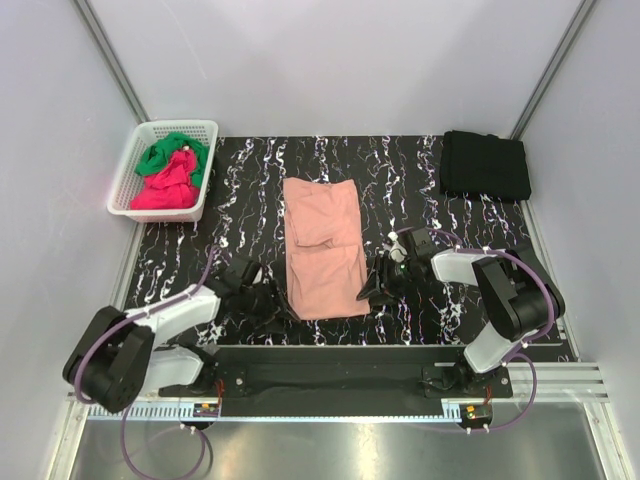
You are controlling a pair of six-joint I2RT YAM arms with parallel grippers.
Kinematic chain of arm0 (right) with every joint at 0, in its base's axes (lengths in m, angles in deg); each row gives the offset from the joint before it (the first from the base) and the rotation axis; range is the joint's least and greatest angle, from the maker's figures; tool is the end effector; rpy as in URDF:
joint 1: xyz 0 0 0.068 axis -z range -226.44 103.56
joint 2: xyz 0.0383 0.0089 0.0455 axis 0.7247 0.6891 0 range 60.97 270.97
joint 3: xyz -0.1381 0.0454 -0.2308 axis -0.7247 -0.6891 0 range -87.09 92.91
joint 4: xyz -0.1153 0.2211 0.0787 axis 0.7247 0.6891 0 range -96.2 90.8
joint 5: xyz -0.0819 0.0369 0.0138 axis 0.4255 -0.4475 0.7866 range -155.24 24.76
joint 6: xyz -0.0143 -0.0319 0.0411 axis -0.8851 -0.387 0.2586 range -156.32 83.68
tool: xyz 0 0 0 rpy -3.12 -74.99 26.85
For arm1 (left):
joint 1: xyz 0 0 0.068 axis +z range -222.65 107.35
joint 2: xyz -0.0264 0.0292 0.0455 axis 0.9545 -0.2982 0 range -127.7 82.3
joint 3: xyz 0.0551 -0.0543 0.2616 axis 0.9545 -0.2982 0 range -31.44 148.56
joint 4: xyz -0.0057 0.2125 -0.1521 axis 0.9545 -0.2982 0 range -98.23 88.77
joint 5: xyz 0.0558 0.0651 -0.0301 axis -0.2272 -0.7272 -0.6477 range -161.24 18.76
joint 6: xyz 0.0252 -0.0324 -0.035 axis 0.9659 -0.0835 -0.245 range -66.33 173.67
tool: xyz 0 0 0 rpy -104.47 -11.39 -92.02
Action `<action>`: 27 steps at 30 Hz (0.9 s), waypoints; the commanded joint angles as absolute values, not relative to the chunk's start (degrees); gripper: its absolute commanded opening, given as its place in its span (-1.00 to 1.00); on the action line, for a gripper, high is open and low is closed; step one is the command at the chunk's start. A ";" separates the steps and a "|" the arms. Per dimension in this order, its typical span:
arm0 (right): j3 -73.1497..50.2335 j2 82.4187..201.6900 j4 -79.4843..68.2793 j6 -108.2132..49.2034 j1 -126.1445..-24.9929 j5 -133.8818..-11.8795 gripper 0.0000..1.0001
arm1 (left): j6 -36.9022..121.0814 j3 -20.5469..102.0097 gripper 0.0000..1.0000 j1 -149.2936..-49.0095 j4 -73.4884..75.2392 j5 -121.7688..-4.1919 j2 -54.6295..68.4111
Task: Fold and stack the t-shirts
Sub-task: Fold the tshirt
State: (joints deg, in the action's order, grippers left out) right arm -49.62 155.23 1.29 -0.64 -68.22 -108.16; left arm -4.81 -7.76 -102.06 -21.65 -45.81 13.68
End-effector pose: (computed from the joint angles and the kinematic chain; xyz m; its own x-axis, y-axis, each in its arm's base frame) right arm 0.2393 0.1217 0.1145 -0.9981 0.0612 0.0052 0.0443 0.6583 0.7515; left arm 0.1526 -0.1034 0.1323 -0.9249 -0.3624 0.1147 -0.3616 0.7458 -0.5595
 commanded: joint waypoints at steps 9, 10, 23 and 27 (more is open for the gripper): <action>-47.72 153.17 4.26 -3.09 -68.15 -107.16 -0.05 | -1.44 -8.59 0.18 -102.18 -12.93 -52.17 -4.26; -47.80 153.08 4.52 -3.18 -68.15 -107.08 -0.05 | -1.70 -8.67 0.18 -102.18 -12.13 -52.17 -4.88; -49.30 156.68 2.86 -3.63 -68.15 -106.55 -0.07 | -2.40 -8.15 -0.18 -102.18 -7.56 -54.46 -4.80; -49.47 157.74 1.89 -3.19 -68.15 -106.11 -0.07 | -1.71 -7.71 -0.33 -102.18 -8.61 -53.93 -4.45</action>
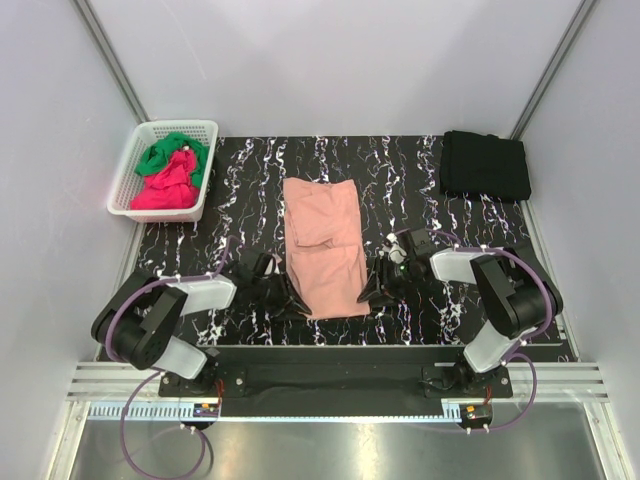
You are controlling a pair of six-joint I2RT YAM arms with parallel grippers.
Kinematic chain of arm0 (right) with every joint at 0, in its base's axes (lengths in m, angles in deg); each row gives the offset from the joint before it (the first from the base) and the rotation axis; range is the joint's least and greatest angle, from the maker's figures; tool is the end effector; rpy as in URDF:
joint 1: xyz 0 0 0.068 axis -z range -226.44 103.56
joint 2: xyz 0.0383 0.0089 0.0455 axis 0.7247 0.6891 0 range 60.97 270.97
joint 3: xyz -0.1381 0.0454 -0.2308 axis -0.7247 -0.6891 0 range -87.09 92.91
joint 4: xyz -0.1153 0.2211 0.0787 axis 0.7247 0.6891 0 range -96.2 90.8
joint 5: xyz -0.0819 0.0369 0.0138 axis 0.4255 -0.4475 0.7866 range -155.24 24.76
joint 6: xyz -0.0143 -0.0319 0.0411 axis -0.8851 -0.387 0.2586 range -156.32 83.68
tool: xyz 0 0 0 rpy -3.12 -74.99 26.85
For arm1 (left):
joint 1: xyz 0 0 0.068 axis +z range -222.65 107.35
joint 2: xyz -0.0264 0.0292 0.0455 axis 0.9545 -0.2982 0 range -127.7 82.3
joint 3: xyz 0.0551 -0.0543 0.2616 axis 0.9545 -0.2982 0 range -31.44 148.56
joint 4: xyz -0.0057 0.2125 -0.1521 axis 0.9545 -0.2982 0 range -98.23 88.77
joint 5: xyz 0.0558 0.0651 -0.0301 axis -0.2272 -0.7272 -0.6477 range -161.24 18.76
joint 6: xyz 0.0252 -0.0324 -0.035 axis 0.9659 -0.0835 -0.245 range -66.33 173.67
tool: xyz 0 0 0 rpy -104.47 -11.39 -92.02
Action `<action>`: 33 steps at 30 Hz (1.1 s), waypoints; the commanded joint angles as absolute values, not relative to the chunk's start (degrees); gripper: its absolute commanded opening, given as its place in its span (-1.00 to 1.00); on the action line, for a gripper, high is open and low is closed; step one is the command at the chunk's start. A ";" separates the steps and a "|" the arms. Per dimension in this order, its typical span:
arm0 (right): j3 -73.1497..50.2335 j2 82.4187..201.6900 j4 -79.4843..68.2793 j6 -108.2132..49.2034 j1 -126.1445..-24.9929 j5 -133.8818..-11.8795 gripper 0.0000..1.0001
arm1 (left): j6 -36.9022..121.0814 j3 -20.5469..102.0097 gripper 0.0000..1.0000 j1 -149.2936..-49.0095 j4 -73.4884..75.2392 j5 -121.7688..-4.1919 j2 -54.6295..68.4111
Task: Fold and stack the t-shirts
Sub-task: Fold the tshirt
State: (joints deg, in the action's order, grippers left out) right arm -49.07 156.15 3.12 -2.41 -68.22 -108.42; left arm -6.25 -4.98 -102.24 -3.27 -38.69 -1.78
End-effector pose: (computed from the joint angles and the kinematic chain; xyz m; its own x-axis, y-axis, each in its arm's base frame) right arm 0.2388 0.1217 0.1114 -0.9991 0.0389 0.0187 0.0400 0.6677 0.7434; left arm 0.1881 -0.1287 0.1116 -0.9408 -0.3046 0.1486 -0.3224 0.6688 -0.6699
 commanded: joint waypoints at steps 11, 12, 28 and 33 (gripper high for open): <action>-52.01 157.13 1.62 -2.75 -68.15 -107.16 -0.09 | 1.37 -6.30 -0.58 -102.18 -15.03 -53.14 -1.02; -52.46 155.47 1.80 -2.57 -68.15 -107.25 -0.08 | 1.64 -6.13 -0.54 -102.27 -15.11 -53.05 -0.85; -53.34 156.94 2.07 -3.62 -68.24 -106.72 0.01 | 3.39 -4.54 -0.14 -102.18 -14.94 -51.38 -3.92; -52.90 159.58 -1.45 -1.34 -69.64 -107.43 -0.01 | 4.10 -5.33 -0.14 -102.18 -14.85 -50.76 -3.57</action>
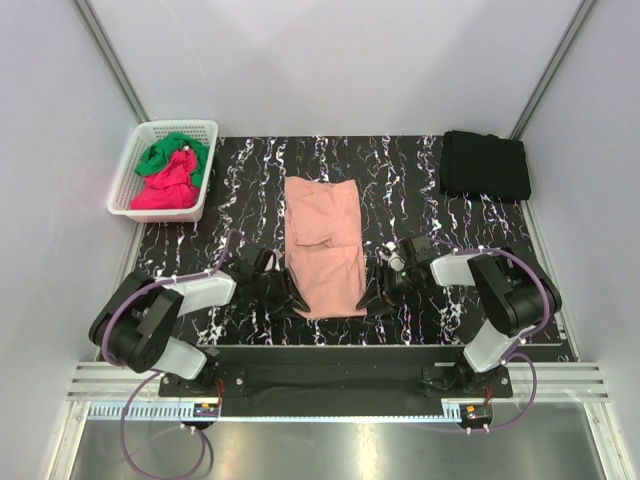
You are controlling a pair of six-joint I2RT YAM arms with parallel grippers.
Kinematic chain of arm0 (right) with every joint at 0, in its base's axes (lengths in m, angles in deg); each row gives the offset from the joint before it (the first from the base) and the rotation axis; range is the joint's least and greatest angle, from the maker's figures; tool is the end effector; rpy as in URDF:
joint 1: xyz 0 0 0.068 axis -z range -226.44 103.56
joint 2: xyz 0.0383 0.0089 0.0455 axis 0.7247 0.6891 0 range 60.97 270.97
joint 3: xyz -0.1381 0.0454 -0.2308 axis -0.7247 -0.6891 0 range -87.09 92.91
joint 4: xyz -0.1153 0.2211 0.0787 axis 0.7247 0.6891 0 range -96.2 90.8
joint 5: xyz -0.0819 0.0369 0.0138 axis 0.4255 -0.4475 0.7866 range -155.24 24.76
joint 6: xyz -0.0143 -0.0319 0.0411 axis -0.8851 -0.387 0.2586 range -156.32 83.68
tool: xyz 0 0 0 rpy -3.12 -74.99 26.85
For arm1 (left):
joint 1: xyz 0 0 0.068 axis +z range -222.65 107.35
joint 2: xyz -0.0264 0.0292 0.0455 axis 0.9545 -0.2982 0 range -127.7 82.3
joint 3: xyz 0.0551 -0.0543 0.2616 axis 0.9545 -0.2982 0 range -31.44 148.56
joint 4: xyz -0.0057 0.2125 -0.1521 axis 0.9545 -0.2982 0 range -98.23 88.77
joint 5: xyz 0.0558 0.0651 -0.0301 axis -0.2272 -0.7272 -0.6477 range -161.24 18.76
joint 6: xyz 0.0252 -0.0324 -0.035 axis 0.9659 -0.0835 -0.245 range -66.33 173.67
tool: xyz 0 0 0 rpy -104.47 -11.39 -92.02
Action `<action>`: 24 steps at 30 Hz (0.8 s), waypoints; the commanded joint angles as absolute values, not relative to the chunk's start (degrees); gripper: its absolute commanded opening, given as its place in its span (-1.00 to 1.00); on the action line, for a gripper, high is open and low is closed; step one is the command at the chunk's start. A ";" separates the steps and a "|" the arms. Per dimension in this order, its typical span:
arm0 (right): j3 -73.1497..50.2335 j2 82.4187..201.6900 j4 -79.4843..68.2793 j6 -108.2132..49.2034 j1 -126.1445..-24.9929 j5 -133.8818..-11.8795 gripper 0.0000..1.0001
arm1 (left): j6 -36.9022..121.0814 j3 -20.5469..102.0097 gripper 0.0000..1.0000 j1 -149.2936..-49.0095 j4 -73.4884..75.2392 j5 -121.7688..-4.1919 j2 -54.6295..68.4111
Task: Fold and stack the t-shirts
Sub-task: Fold the tshirt
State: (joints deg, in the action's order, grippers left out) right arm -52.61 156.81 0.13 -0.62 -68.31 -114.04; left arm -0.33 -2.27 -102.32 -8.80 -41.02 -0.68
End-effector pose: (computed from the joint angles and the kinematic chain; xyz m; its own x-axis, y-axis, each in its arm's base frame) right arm 0.2256 0.1194 0.0997 -0.9951 0.0148 0.0978 0.0864 0.6111 0.7868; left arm 0.1918 -0.1298 0.1213 -0.9638 -0.2555 0.0759 -0.2426 0.7226 -0.6473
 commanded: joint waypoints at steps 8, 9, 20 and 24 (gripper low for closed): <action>-52.64 159.94 -2.15 0.24 -71.40 -105.49 -0.27 | 4.71 -5.25 -0.26 -102.10 -15.12 -49.97 -4.01; -52.73 159.94 -2.15 0.33 -71.49 -105.32 -0.69 | 4.98 -5.25 -0.41 -102.10 -15.29 -50.06 -4.01; -49.83 156.87 2.66 0.42 -71.49 -102.95 -1.00 | 8.31 -3.23 -1.00 -101.48 -20.73 -48.74 -2.96; -47.28 154.76 5.93 -0.20 -71.49 -102.24 -1.00 | 10.25 -2.35 -1.00 -100.26 -24.25 -48.74 -0.24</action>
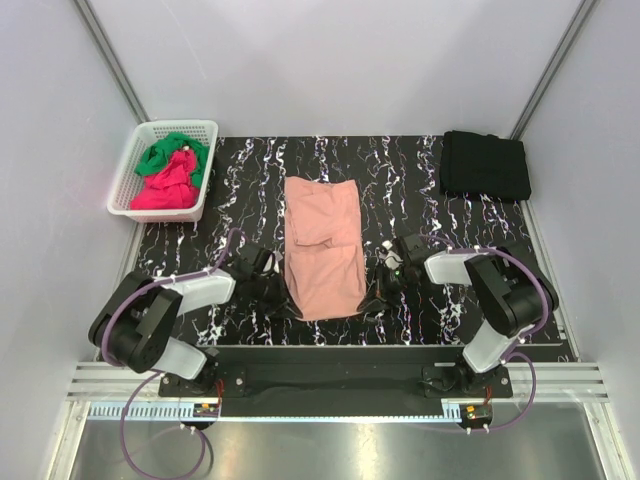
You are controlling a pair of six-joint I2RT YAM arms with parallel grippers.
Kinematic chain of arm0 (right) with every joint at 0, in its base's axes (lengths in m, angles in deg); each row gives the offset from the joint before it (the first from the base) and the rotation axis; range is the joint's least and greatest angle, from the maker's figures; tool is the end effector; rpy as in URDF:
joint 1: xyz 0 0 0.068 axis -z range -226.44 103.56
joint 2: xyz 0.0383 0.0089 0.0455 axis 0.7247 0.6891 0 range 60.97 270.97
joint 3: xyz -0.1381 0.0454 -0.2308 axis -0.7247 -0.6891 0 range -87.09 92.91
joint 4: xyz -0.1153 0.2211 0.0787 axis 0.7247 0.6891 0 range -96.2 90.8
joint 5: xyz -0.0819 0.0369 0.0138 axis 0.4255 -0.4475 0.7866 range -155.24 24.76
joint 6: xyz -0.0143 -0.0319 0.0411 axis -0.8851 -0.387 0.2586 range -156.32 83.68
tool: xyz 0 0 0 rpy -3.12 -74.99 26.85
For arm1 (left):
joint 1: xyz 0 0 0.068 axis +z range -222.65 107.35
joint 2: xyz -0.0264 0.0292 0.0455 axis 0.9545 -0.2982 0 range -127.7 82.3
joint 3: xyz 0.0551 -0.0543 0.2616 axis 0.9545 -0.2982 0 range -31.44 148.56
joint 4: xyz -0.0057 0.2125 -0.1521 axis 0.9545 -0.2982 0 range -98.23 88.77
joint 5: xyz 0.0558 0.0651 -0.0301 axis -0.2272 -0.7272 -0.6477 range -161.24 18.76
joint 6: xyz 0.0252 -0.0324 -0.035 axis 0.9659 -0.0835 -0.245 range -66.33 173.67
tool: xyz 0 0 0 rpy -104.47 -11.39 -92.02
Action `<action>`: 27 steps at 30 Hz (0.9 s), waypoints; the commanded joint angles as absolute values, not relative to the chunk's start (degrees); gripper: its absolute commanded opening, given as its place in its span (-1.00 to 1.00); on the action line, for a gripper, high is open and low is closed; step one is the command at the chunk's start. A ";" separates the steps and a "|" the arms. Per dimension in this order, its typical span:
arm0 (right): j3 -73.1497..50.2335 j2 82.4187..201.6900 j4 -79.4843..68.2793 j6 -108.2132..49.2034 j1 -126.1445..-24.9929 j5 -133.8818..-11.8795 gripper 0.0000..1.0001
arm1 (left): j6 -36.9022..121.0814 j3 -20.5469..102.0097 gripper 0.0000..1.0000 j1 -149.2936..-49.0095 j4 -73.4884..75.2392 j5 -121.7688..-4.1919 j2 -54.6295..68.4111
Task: Fold and stack the t-shirts
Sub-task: Fold the tshirt
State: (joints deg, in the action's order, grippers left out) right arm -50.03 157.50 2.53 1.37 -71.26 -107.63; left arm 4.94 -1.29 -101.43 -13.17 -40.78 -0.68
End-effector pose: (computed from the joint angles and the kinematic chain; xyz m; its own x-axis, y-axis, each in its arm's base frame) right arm 0.2289 0.1323 0.1021 -0.9954 0.0372 0.0887 0.0900 0.6856 0.7224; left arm 0.1913 -0.1256 0.1219 -0.9772 -0.2025 0.0635 -0.1973 0.7570 -0.6229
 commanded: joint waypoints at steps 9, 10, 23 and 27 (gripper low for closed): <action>-45.43 152.55 6.63 1.03 -71.49 -102.42 -1.00 | 13.50 0.11 -1.00 -98.40 -26.80 -48.13 0.39; -45.78 152.29 6.63 0.95 -71.49 -102.42 -1.00 | 13.59 0.11 -1.00 -98.40 -26.72 -48.13 0.12; -47.81 150.27 5.32 1.91 -71.49 -102.24 -1.00 | 13.50 1.08 -1.00 -97.61 -25.31 -47.25 1.44; -46.93 149.48 5.05 2.44 -71.49 -102.42 -1.00 | 13.24 2.75 -1.00 -97.35 -25.84 -46.46 1.96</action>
